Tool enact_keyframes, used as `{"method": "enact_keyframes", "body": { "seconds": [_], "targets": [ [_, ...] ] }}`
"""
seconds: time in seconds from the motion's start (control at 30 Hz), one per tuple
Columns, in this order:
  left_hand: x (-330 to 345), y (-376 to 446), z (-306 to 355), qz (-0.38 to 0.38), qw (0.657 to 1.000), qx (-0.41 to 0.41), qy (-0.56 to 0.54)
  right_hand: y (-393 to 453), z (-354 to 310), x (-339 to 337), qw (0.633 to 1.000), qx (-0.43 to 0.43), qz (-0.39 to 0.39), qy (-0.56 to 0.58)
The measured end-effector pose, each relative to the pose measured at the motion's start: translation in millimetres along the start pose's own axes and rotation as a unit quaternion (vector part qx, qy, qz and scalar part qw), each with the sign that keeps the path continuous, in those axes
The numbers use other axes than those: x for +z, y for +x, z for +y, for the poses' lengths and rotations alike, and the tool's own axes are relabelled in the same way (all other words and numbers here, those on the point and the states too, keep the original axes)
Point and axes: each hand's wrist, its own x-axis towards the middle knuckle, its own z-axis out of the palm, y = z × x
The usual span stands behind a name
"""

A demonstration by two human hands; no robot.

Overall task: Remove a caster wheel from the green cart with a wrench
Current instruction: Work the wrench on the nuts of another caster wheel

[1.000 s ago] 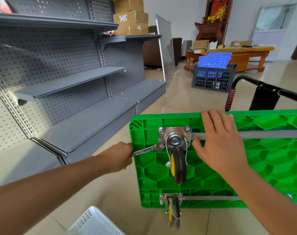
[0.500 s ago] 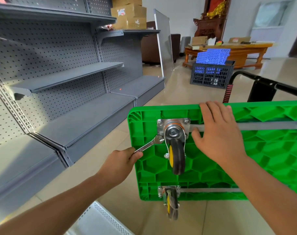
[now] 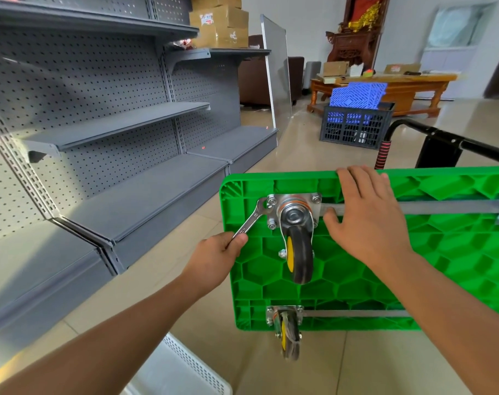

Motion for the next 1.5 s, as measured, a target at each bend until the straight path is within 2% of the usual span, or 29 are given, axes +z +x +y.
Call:
{"method": "enact_keyframes", "body": {
  "seconds": [0.13, 0.27, 0.43, 0.63, 0.7, 0.8, 0.87, 0.97, 1.1, 1.23, 1.33, 1.43, 1.5],
  "targets": [
    [-11, 6, 2, -0.009, 0.999, 0.021, 0.028, 0, -1, 1, 1.0, -0.002, 0.009, 0.003],
    [-33, 17, 16, -0.022, 0.988, 0.071, 0.134, 0, -2, 2, 1.0, -0.006, 0.014, -0.001],
    [-41, 26, 24, -0.035, 0.983, 0.042, 0.173, 0, 1, 1, 1.0, -0.011, 0.017, -0.002],
    [-51, 26, 29, 0.031, 0.946, 0.012, 0.322, 0, 1, 1, 1.0, -0.013, 0.011, -0.004],
    [-54, 20, 32, 0.071, 0.924, 0.067, 0.369, 0, 2, 1, 1.0, -0.011, 0.006, -0.006],
    [-72, 29, 37, 0.157, 0.858, 0.212, 0.44, 0, 2, 1, 1.0, -0.011, 0.001, -0.007],
    [-86, 40, 54, 0.124, 0.854, 0.213, 0.457, 0, 3, 2, 1.0, -0.011, 0.001, -0.008],
    [-91, 44, 65, 0.022, 0.853, 0.174, 0.493, 0, 1, -2, 1.0, -0.009, -0.002, -0.004],
    [-90, 46, 44, 0.01, 0.907, 0.118, 0.404, -1, 2, 0, 1.0, -0.008, -0.006, -0.008],
    [-79, 42, 35, -0.007, 0.927, 0.088, 0.363, 1, 2, -1, 1.0, -0.016, -0.013, -0.016],
    [-70, 32, 40, -0.033, 0.955, 0.056, 0.289, 2, 2, -2, 1.0, -0.012, -0.012, -0.015],
    [-66, 22, 37, -0.119, 0.989, 0.032, 0.085, 1, 1, -1, 1.0, -0.015, -0.011, -0.017],
    [-61, 16, 31, -0.172, 0.983, 0.041, -0.05, 0, 2, -2, 1.0, -0.015, -0.006, -0.015]
  ]
}}
